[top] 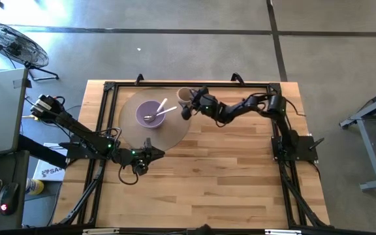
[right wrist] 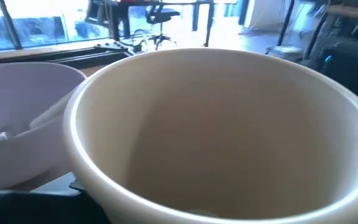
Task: Pick & Place Utensil
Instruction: Put the white cup on the brown mat to the top right of the violet bowl
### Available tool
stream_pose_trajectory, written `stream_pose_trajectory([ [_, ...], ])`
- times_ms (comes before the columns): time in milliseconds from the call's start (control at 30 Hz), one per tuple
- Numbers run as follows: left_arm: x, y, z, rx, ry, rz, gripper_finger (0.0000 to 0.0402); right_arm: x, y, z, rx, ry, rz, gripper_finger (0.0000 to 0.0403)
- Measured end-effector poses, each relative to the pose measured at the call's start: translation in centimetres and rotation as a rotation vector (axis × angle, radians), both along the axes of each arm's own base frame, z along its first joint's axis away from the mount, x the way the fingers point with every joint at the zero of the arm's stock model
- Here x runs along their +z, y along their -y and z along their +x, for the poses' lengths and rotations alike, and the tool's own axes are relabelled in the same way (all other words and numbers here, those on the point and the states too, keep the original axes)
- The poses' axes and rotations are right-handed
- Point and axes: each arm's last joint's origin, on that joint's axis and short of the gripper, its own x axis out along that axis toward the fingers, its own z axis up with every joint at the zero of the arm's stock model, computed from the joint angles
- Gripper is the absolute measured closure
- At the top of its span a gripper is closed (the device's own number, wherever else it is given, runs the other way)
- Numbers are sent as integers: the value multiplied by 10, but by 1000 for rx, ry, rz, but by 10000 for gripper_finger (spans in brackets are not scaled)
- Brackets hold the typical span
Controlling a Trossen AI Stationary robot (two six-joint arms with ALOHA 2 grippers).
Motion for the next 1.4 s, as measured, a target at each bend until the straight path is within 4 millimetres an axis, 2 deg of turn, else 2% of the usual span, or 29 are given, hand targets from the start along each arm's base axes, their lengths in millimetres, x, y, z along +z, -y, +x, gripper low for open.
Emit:
stream_pose_trajectory([
  [167, -1, 0, 0, 0, -7, 4, 296, 2, -5, 4, -11, -30, -49, 80],
  [267, -1, 0, 0, 0, -8, 4, 296, 1, -1, 3, 19, -38, -53, 80],
  [633, -1, 0, -1, 0, -14, 8, 296, 1, 55, -20, 256, 13, 77, 80],
  [867, -1, 0, -1, 1, -14, 8, 296, 19, 82, -13, 465, -84, 87, 80],
  [1000, -1, 0, -1, 1, -14, 8, 296, 30, 95, -11, 579, -75, 148, 80],
  [1100, -1, 0, -1, 1, -14, 8, 296, 26, 96, -14, 583, -80, 173, 80],
  [1233, -1, 0, -1, 0, -14, 8, 296, 14, 88, -20, 545, -87, 161, 80],
  [1400, -1, 0, -1, 0, -14, 8, 296, -6, 74, -41, 498, 8, 164, 80],
])
